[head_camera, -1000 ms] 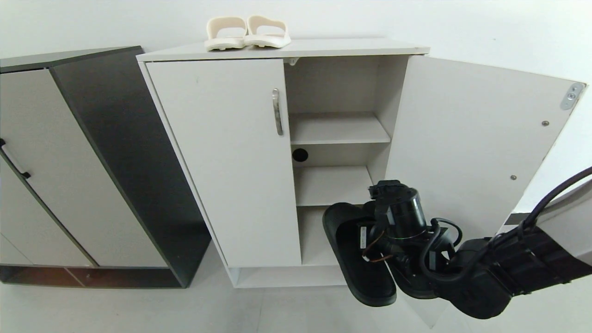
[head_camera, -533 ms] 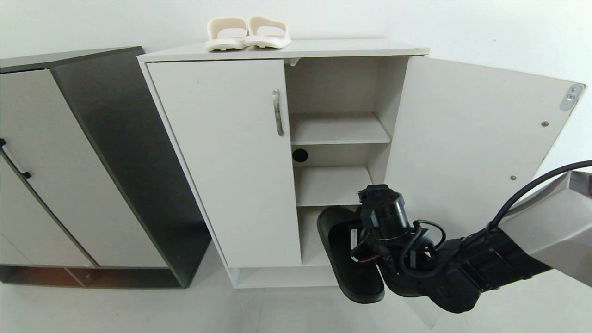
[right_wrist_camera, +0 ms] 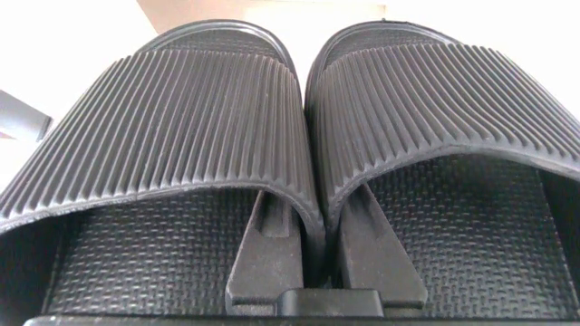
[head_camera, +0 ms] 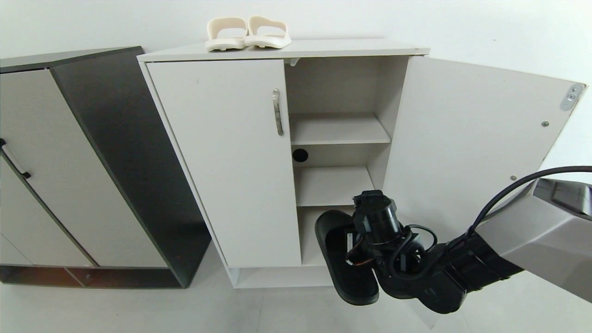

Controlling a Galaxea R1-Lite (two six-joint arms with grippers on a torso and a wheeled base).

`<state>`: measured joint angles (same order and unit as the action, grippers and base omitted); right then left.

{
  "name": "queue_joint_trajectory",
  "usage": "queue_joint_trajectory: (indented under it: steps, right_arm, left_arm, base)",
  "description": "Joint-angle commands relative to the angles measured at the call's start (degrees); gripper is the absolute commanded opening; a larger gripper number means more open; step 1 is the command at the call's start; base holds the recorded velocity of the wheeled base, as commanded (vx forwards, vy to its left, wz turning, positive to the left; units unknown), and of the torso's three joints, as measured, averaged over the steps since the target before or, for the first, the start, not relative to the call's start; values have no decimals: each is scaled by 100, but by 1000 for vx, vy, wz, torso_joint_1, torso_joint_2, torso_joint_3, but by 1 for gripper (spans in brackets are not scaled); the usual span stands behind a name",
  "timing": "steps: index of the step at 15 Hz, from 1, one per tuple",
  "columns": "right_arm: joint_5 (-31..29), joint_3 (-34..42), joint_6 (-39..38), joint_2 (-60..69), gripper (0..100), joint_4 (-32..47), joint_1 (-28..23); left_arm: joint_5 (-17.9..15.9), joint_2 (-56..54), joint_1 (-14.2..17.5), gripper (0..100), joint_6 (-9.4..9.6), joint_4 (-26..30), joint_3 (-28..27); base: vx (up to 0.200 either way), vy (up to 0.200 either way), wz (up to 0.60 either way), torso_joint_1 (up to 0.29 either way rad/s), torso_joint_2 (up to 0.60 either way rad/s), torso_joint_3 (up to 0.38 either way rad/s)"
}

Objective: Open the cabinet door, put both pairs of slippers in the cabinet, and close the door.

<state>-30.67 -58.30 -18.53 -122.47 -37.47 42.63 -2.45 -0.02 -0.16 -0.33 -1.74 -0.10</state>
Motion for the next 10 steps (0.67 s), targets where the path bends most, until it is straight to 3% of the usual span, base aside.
queue_joint_trajectory:
  steps: [1,7,10]
  right_arm:
    - [0,-15,-2,-67,0,-58,8]
    - [9,-138,-2,-243,0,-102,17]
    - [9,-138,-2,-243,0,-102,17]
  left_arm:
    - [-1,11,-2,0,-2,-1,1]
    - [-10,11,-2,0,-2,113,-34]
    - [-10,20,7,0,-2,113,-34]
  base:
    - [0,0,0,0,0,0]
    - [0,0,0,0,0,0]
    - [0,0,0,7,2,-160]
